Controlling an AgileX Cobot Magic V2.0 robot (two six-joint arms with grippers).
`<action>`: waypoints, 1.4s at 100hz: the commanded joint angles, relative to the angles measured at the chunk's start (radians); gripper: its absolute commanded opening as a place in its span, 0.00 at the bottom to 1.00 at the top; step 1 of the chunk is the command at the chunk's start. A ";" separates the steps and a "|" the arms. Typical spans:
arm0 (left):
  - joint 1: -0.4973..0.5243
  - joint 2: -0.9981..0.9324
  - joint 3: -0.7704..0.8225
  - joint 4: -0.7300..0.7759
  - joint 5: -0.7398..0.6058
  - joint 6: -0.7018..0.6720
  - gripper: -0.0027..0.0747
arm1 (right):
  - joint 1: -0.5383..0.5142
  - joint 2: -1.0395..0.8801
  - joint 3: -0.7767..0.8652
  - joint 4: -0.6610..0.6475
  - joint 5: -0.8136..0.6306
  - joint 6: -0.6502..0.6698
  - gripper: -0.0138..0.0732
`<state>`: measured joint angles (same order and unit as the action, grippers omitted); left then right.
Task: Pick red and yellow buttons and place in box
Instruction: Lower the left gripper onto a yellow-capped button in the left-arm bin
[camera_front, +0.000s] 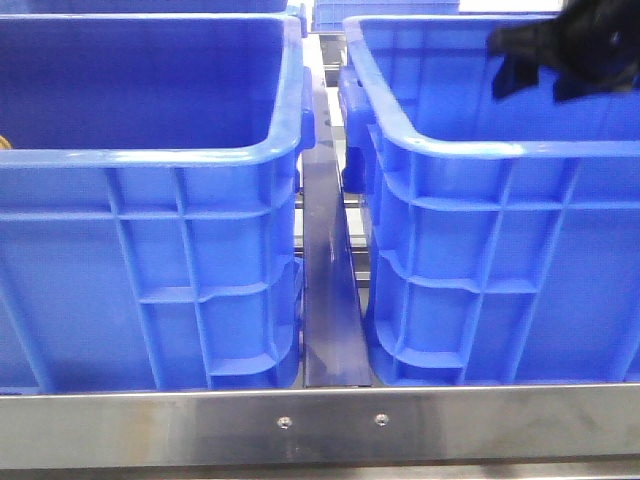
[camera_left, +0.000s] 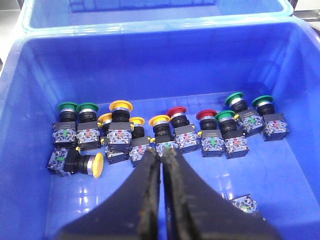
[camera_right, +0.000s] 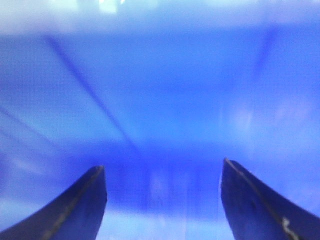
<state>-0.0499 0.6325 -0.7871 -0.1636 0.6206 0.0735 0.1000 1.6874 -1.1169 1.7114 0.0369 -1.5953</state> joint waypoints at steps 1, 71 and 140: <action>0.000 -0.002 -0.027 -0.012 -0.077 -0.010 0.01 | -0.005 -0.114 -0.004 0.000 0.015 -0.010 0.75; 0.000 -0.002 -0.027 -0.012 -0.077 -0.010 0.01 | -0.005 -0.879 0.472 0.000 0.024 -0.010 0.74; 0.000 -0.002 -0.027 -0.016 -0.077 -0.010 0.10 | -0.005 -1.112 0.574 0.000 0.029 -0.010 0.08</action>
<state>-0.0499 0.6325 -0.7871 -0.1655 0.6190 0.0735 0.1000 0.5765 -0.5185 1.7114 0.0410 -1.5969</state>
